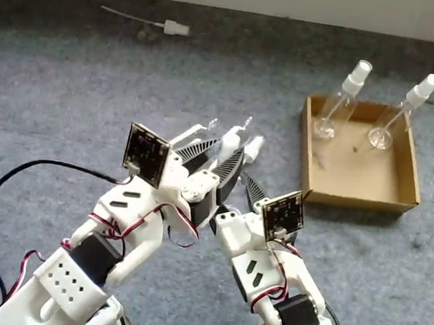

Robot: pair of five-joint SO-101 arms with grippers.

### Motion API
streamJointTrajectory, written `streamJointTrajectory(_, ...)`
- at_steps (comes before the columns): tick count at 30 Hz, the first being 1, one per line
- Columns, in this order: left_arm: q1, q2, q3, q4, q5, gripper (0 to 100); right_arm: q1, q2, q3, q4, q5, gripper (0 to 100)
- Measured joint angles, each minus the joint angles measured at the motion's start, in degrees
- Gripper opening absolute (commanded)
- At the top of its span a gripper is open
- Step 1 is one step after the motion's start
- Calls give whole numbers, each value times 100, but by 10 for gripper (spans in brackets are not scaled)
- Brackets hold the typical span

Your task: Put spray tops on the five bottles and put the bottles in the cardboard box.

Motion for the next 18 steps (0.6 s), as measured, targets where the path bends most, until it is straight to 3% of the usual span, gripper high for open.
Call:
streamJointTrajectory(9,35,-651,457,-26,-79,4,0,0,0,0,0,19)
streamJointTrajectory(18,105,-818,501,167,-1670,7,0,0,0,0,0,19)
